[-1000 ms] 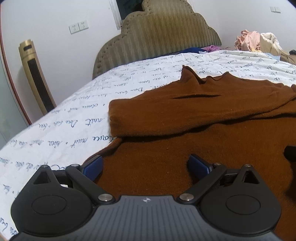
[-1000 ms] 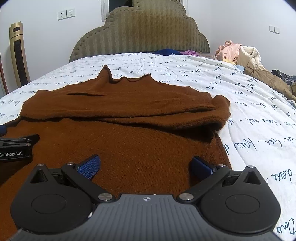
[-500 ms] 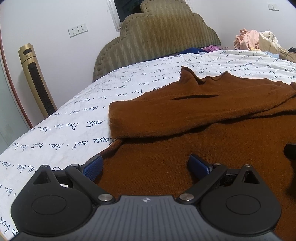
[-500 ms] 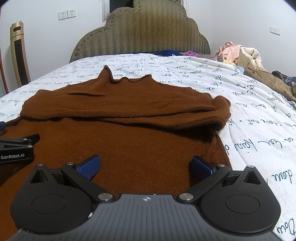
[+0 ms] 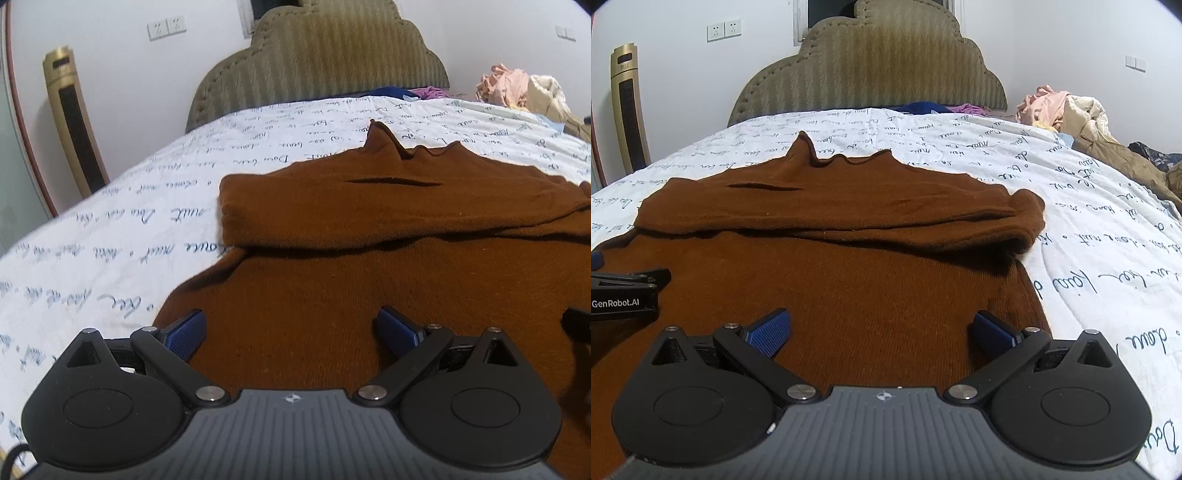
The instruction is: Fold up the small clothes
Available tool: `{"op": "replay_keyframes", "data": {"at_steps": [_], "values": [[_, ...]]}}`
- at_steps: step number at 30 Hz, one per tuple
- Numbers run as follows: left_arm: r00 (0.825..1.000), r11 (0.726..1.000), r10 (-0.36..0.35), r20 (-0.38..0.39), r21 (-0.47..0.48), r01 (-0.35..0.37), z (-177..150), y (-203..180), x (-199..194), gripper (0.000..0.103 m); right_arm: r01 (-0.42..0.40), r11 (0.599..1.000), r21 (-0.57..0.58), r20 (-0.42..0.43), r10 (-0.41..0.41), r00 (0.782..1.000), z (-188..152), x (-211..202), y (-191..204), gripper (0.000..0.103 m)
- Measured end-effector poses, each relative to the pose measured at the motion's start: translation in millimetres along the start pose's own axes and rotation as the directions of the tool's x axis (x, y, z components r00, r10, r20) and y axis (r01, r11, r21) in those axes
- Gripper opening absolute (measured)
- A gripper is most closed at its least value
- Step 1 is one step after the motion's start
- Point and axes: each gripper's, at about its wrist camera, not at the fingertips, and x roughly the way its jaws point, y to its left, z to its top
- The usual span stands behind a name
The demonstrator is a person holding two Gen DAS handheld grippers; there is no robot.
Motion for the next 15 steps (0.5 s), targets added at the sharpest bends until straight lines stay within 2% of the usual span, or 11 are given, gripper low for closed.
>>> {"op": "replay_keyframes", "data": {"at_steps": [15], "values": [[0.999,0.999,-0.034,0.0,-0.015,0.034,-8,6,-8,0.1,-0.016,1.0,-0.005,0.004,0.016,1.0,-15,-16,2,0.103]]}}
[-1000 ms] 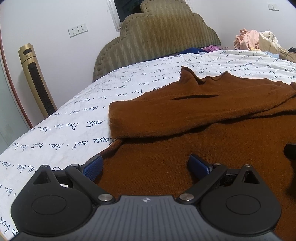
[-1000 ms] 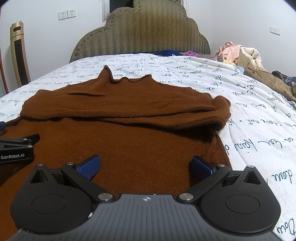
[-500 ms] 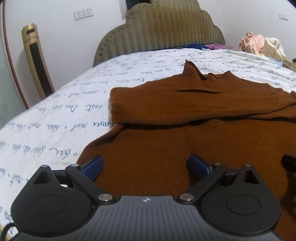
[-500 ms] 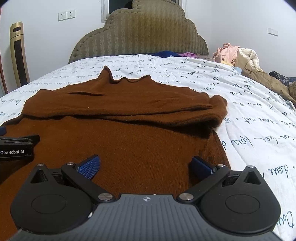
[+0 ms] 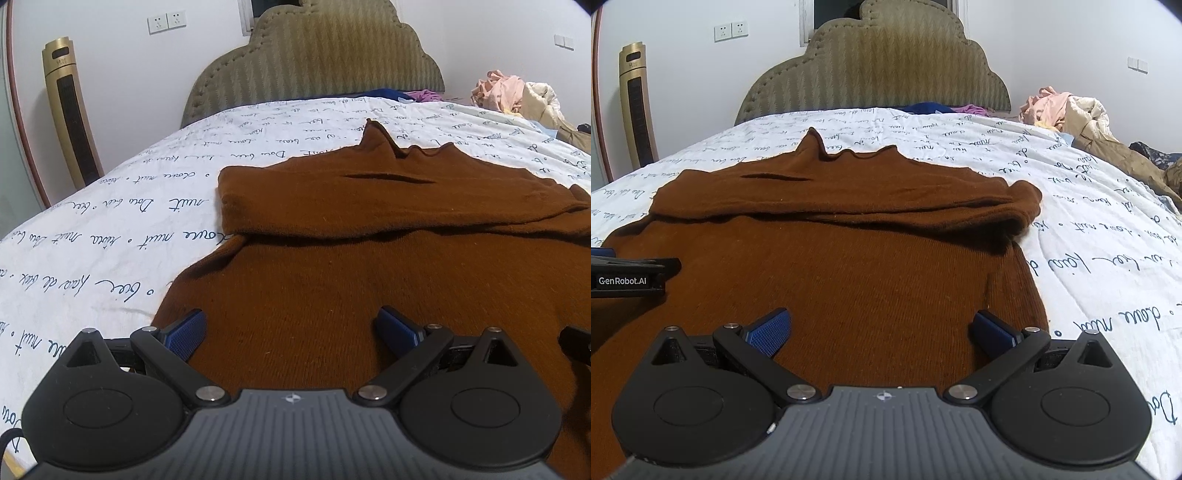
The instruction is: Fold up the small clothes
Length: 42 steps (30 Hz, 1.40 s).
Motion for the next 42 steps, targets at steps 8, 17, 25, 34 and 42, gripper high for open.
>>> {"op": "replay_keyframes", "data": {"at_steps": [8,17,25,34,42], "values": [[0.998,0.999,-0.052,0.029,0.006,0.052,-10,23,-25,0.1,-0.011,1.0,-0.007,-0.021,0.01,1.0,-3,-6,1,0.103],[0.994,0.987,-0.109,0.013,-0.115,0.109,-14,88,-29,0.1,-0.076,0.996,0.042,-0.009,0.076,0.997,-7,-35,-18,0.103],[0.938,0.923,-0.344,-0.049,-0.2,0.328,-16,106,-26,0.099,-0.031,0.99,0.138,-0.042,0.038,0.998,-10,-64,-75,0.102],[0.905,0.912,-0.411,-0.109,-0.033,0.41,-15,51,-45,0.046,-0.249,0.957,0.15,-0.092,0.264,0.96,-25,-66,-57,0.047],[0.868,0.872,-0.484,-0.111,-0.138,0.469,2,76,-61,0.008,-0.345,0.901,0.263,-0.017,0.361,0.932,-13,-74,-70,0.016]]}}
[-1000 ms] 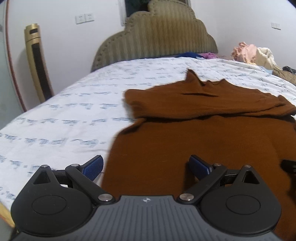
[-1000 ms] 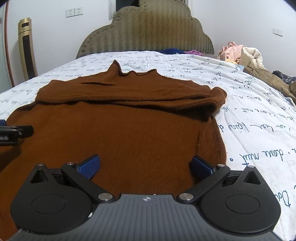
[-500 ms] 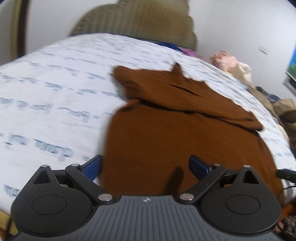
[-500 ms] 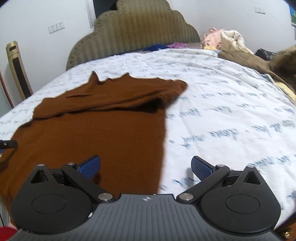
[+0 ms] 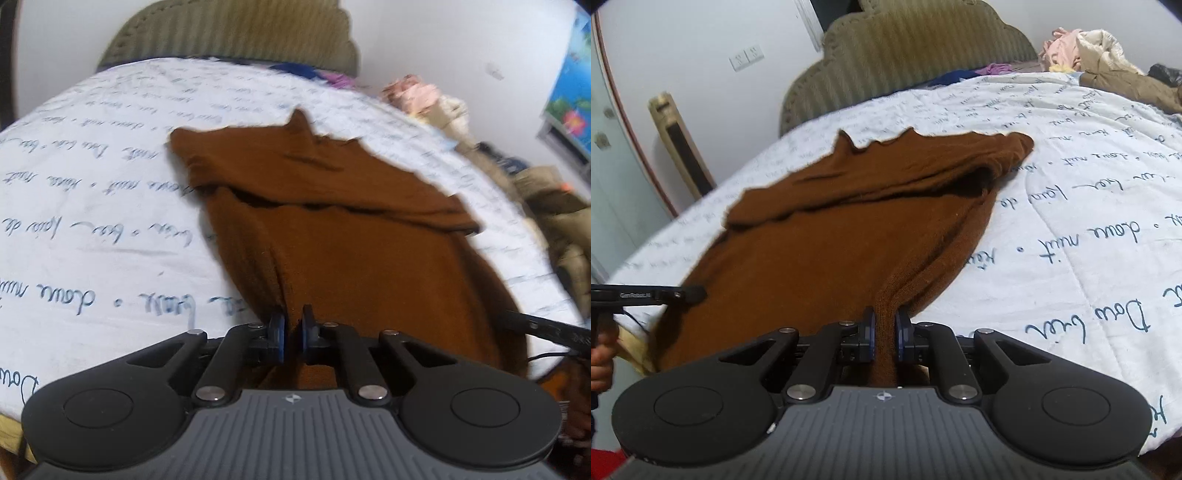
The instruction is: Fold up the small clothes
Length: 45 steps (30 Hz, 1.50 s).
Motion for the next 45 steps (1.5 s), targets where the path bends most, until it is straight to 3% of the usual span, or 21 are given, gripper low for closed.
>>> {"op": "replay_keyframes", "data": {"at_steps": [4,6,11,14,17,18,20,21,22,23,25,26,29,30,31,33,34,36,38,40,45], "values": [[0.986,0.987,-0.16,0.037,-0.017,0.161,17,-7,-18,0.003,-0.198,0.97,0.144,0.054,0.192,0.98,17,-15,-19,0.016],[0.976,0.978,-0.208,0.063,-0.017,0.209,31,-10,-20,0.003,-0.255,0.946,0.201,0.081,0.244,0.966,28,-14,-31,0.016],[0.989,0.998,-0.052,0.138,0.037,0.048,66,-19,-1,0.003,-0.256,0.943,0.212,0.143,0.229,0.963,67,-3,-43,0.015],[0.992,0.997,-0.042,0.118,-0.053,0.048,74,-1,7,0.003,-0.232,0.947,0.224,0.16,0.199,0.967,85,11,-47,0.015],[0.992,0.996,-0.004,0.126,-0.084,0.015,61,16,-1,0.008,-0.206,0.952,0.228,0.131,0.179,0.975,81,22,-45,0.016],[0.993,0.996,0.006,0.116,-0.084,0.004,55,22,-2,0.014,-0.194,0.955,0.226,0.116,0.171,0.978,77,25,-45,0.016],[0.997,0.997,0.01,0.071,-0.083,-0.004,44,32,-4,0.04,-0.172,0.957,0.232,0.08,0.157,0.984,64,24,-51,0.023],[0.998,0.997,0.0,0.056,-0.082,0.005,35,36,-5,0.072,-0.15,0.959,0.239,0.067,0.138,0.988,56,22,-54,0.025],[0.998,0.996,-0.011,0.059,-0.083,0.015,27,37,-7,0.089,-0.131,0.96,0.248,0.056,0.121,0.991,49,20,-58,0.037],[0.997,0.997,-0.018,0.072,-0.077,0.023,20,38,-9,0.089,-0.118,0.959,0.258,0.046,0.11,0.993,40,18,-62,0.056],[0.998,0.998,-0.051,0.038,-0.041,0.052,7,31,-4,0.089,-0.123,0.953,0.278,0.03,0.119,0.992,24,13,-71,0.08],[0.996,0.995,-0.091,0.008,-0.036,0.091,2,28,0,0.089,-0.147,0.947,0.287,0.02,0.148,0.989,18,12,-74,0.085],[0.971,0.977,-0.214,-0.11,-0.023,0.213,-14,14,19,0.088,-0.222,0.941,0.256,-0.012,0.232,0.973,2,6,-72,0.085],[0.973,0.978,-0.202,-0.112,0.023,0.206,-20,4,20,0.081,-0.235,0.948,0.217,-0.034,0.247,0.968,-1,4,-67,0.085],[0.978,0.979,-0.176,-0.112,0.087,0.186,-24,-6,18,0.056,-0.252,0.954,0.165,-0.064,0.265,0.962,-5,2,-58,0.086],[0.98,0.976,-0.151,-0.129,0.139,0.168,-25,-15,13,0.024,-0.288,0.957,0.037,-0.132,0.29,0.948,-14,-2,-37,0.084],[0.976,0.975,-0.171,-0.138,0.12,0.187,-23,-12,11,0.014,-0.317,0.948,-0.022,-0.164,0.309,0.937,-19,-4,-26,0.078],[0.967,0.97,-0.22,-0.128,0.071,0.23,-15,-4,2,0.012,-0.38,0.92,-0.093,-0.209,0.356,0.911,-26,-5,-8,0.062],[0.963,0.964,-0.254,-0.093,0.061,0.26,-6,0,-12,0.011,-0.396,0.91,-0.126,-0.214,0.365,0.906,-27,-3,1,0.036],[0.954,0.953,-0.297,-0.041,0.056,0.299,7,1,-27,0.011,-0.402,0.911,-0.096,-0.178,0.382,0.907,-17,-3,-1,0.018],[0.949,0.951,-0.306,0.079,0.076,0.3,45,-7,-38,0.011,-0.472,0.882,0.008,0.011,0.472,0.882,30,-18,-15,0.017]]}}
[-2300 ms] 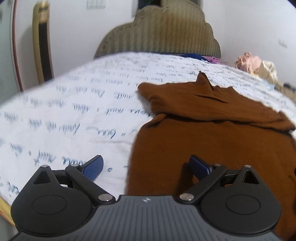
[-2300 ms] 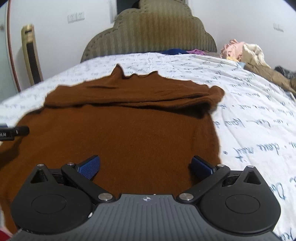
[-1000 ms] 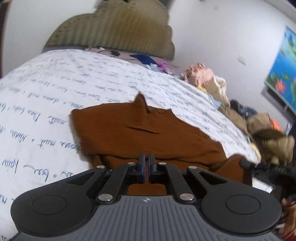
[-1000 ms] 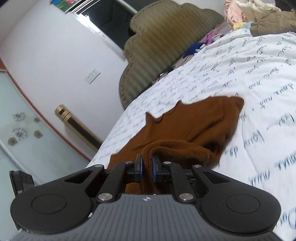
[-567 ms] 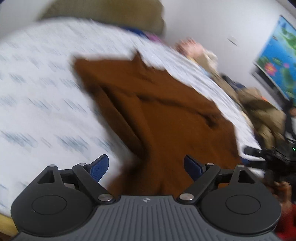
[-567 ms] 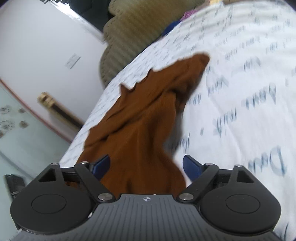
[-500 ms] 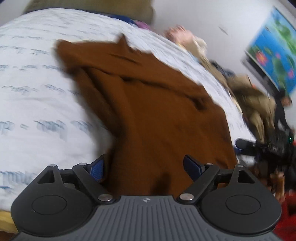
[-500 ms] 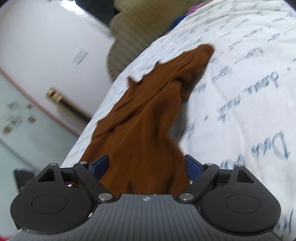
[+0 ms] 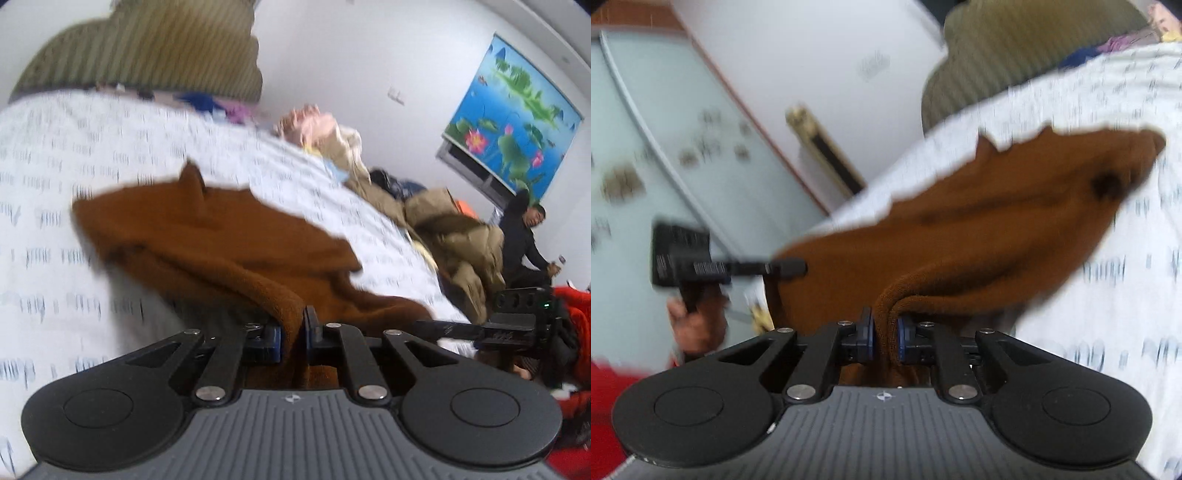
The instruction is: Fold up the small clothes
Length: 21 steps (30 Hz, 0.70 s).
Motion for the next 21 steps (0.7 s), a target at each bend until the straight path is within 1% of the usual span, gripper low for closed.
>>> {"op": "replay_keyframes", "data": {"at_steps": [2,3,4,5,6,7,8,9,10,11,12,13,16,17,18,21], "values": [[0.999,0.999,0.037,0.037,-0.001,-0.037,16,0,11,0.011,-0.009,0.999,0.051,0.075,0.005,0.997,25,-9,-7,0.017],[0.997,0.998,0.058,0.049,0.004,-0.058,20,3,17,0.011,0.01,0.998,0.068,0.104,-0.017,0.994,36,-9,-13,0.017],[0.994,0.996,0.088,0.064,0.007,-0.089,23,6,25,0.013,0.072,0.995,0.074,0.127,-0.081,0.989,48,-5,-19,0.017],[0.99,0.993,0.121,0.067,0.005,-0.121,24,9,34,0.014,0.177,0.982,0.072,0.14,-0.185,0.973,57,-2,-23,0.018],[0.985,0.986,0.166,0.055,0.0,-0.166,26,14,46,0.019,0.291,0.954,0.066,0.142,-0.298,0.944,64,5,-30,0.02],[0.977,0.977,0.212,0.031,0.0,-0.213,27,19,57,0.03,0.408,0.911,0.061,0.136,-0.413,0.901,69,13,-37,0.024],[0.968,0.968,0.251,0.004,-0.003,-0.251,27,26,67,0.039,0.501,0.863,0.057,0.111,-0.505,0.856,70,21,-47,0.037],[0.959,0.959,0.284,-0.019,-0.012,-0.284,26,34,74,0.061,0.555,0.829,0.063,0.089,-0.559,0.825,69,28,-57,0.044],[0.948,0.948,0.317,-0.037,-0.024,-0.318,24,41,80,0.073,0.594,0.8,0.084,0.083,-0.6,0.796,66,30,-64,0.055],[0.938,0.938,0.343,-0.04,-0.039,-0.345,20,47,81,0.073,0.605,0.79,0.103,0.084,-0.613,0.786,59,30,-69,0.055],[0.934,0.933,0.354,-0.04,-0.058,-0.356,13,53,77,0.073,0.596,0.792,0.128,0.09,-0.608,0.789,51,25,-72,0.056],[0.937,0.935,0.346,-0.042,-0.072,-0.348,8,57,70,0.073,0.582,0.797,0.164,0.106,-0.6,0.793,45,18,-74,0.056],[0.954,0.946,0.299,-0.026,-0.122,-0.299,-6,67,45,0.073,0.567,0.788,0.242,0.135,-0.606,0.784,29,-7,-76,0.056],[0.958,0.949,0.285,-0.021,-0.136,-0.286,-10,69,43,0.073,0.558,0.788,0.262,0.136,-0.602,0.787,23,-16,-76,0.057],[0.963,0.951,0.267,-0.02,-0.156,-0.267,-16,73,36,0.073,0.543,0.794,0.274,0.127,-0.589,0.798,15,-22,-78,0.057],[0.975,0.948,0.218,-0.033,-0.229,-0.22,-28,81,34,0.073,0.47,0.835,0.286,0.079,-0.509,0.857,-3,-26,-86,0.057]]}}
